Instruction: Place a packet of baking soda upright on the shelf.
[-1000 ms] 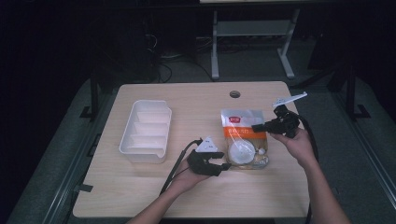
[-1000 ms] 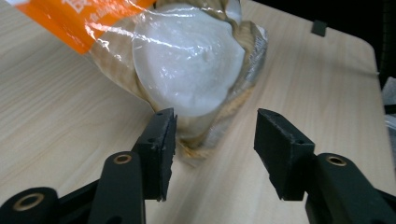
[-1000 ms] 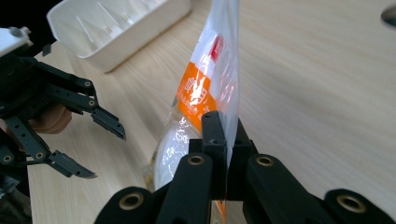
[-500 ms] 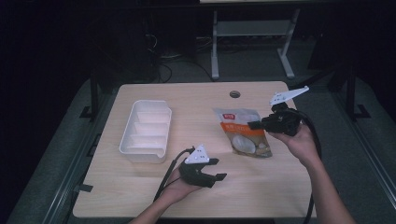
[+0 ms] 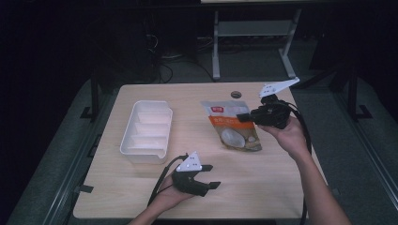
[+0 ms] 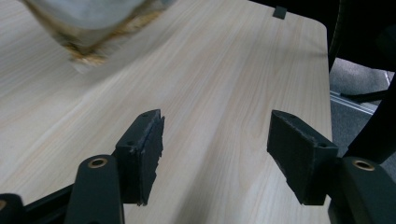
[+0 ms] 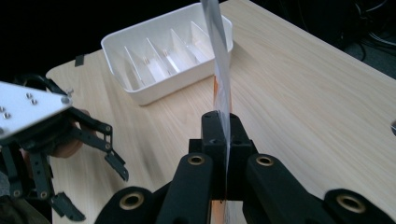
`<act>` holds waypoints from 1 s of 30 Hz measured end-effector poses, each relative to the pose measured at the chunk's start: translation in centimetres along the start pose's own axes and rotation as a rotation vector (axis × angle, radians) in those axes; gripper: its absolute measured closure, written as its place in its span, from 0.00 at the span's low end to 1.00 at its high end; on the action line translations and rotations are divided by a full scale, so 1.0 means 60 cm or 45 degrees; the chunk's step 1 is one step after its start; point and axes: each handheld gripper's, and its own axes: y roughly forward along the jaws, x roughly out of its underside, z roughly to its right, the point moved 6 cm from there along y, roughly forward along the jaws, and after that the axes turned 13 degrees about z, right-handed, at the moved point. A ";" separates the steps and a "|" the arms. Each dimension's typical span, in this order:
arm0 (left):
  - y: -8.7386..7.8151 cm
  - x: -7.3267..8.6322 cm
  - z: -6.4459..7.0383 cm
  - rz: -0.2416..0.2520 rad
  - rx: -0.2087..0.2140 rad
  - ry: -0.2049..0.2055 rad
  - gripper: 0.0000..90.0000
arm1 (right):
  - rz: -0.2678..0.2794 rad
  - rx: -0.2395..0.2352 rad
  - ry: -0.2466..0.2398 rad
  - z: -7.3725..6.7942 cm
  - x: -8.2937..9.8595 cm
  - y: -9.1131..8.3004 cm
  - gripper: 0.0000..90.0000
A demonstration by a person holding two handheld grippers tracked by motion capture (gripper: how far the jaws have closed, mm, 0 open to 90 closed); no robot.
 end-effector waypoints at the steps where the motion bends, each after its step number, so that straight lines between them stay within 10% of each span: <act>1: -0.005 0.005 -0.001 -0.008 -0.002 0.004 0.38 | 0.000 -0.006 -0.003 -0.002 -0.004 0.005 0.99; 30: -0.051 0.028 -0.018 -0.014 -0.058 0.011 0.28 | 0.060 -0.105 -0.089 -0.052 -0.123 0.141 0.99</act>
